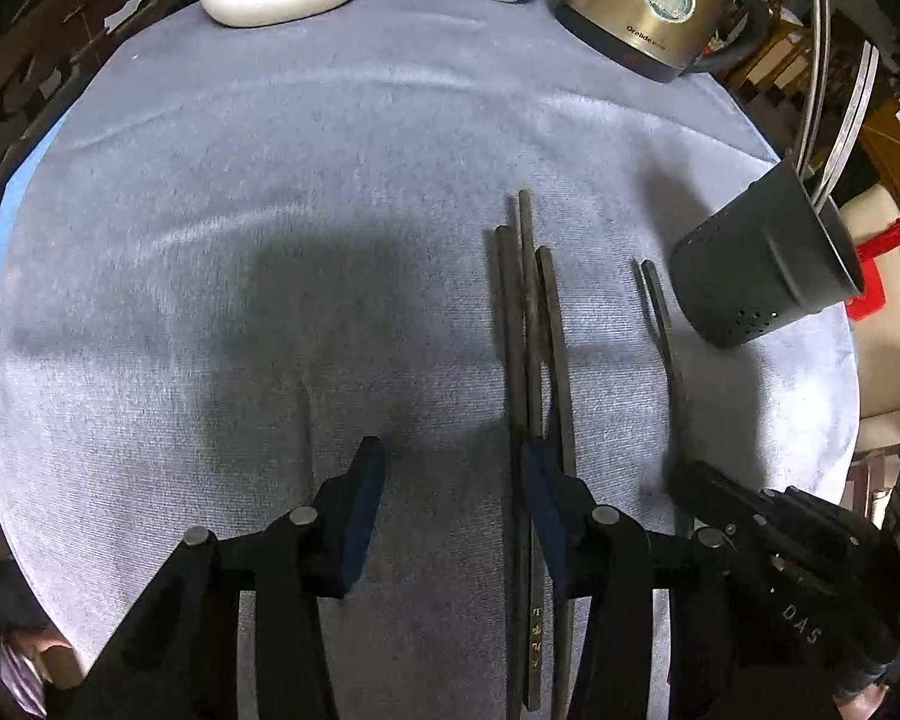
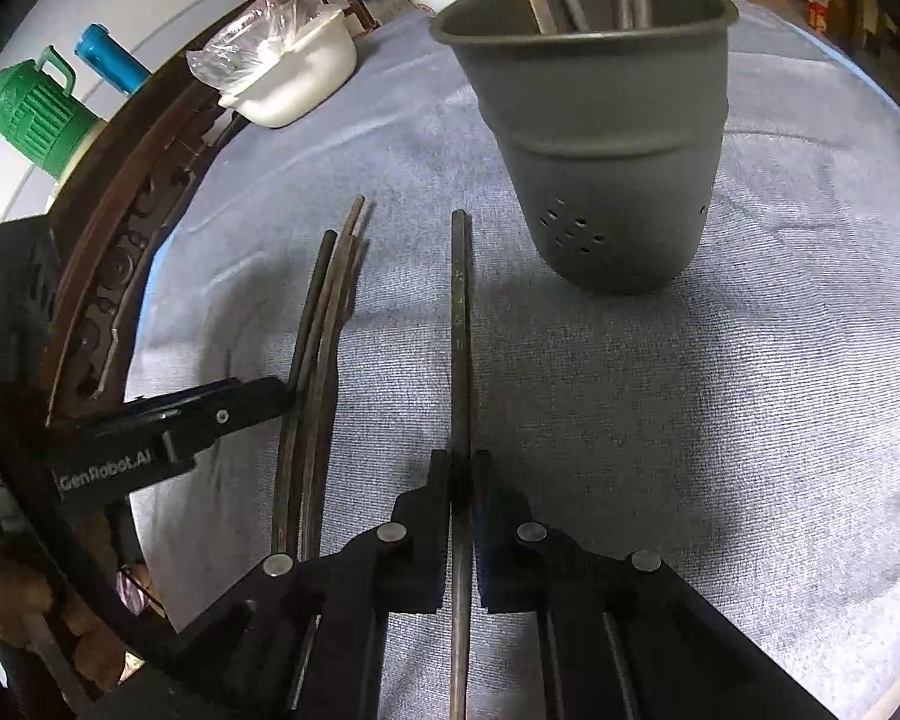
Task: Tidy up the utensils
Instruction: 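Grasp another dark chopstick with the left tool while the right tool holds its chopstick, then lift both held chopsticks upright off the cloth with both tools, then lower both chopsticks into the grey utensil cup and open both tools, then move both open tools back over the last two chopsticks, then close the right tool on one of the last two chopsticks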
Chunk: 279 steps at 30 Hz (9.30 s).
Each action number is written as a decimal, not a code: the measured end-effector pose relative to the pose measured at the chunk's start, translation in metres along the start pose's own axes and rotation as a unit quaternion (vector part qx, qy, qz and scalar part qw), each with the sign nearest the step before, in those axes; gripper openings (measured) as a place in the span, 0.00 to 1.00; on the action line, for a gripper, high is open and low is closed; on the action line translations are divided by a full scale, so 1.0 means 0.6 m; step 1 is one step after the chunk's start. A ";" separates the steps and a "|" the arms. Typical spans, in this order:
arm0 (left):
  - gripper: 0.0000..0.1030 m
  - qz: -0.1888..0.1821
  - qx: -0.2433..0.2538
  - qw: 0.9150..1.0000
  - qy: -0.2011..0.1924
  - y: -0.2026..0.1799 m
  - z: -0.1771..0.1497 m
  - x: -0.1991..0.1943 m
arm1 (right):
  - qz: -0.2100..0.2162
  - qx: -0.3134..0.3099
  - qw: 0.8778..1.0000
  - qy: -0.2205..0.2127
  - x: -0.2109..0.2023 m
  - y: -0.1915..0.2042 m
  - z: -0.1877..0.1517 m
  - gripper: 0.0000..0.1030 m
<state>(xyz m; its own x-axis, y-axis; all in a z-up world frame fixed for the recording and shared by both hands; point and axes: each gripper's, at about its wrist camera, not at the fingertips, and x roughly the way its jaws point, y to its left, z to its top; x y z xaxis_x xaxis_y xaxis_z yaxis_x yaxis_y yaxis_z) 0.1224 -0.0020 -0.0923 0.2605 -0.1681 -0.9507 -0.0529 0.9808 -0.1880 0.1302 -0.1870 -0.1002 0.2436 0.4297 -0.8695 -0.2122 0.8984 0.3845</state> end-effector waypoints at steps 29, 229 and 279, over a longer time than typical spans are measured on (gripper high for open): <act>0.13 -0.039 0.004 0.999 0.023 0.029 -0.020 -0.020 | -0.009 -0.027 0.999 0.020 0.001 0.008 0.003 0.07; 0.72 0.067 -0.018 0.991 -0.113 0.052 -0.059 -0.082 | -0.107 -0.018 0.992 -0.056 -0.070 -0.014 -0.054 0.67; 0.76 0.094 -0.001 0.996 -0.008 0.070 -0.059 -0.015 | -0.037 -0.010 0.998 -0.043 -0.072 0.000 -0.014 0.47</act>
<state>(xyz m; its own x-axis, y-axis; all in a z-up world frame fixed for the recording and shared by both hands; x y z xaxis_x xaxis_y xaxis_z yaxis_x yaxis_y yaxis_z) 0.0840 0.0372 -0.1005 0.2607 0.0204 -0.9652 -0.1045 0.9945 -0.0072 0.1116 -0.2061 -0.0651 0.3386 0.3692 -0.8655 -0.2086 0.9264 0.3136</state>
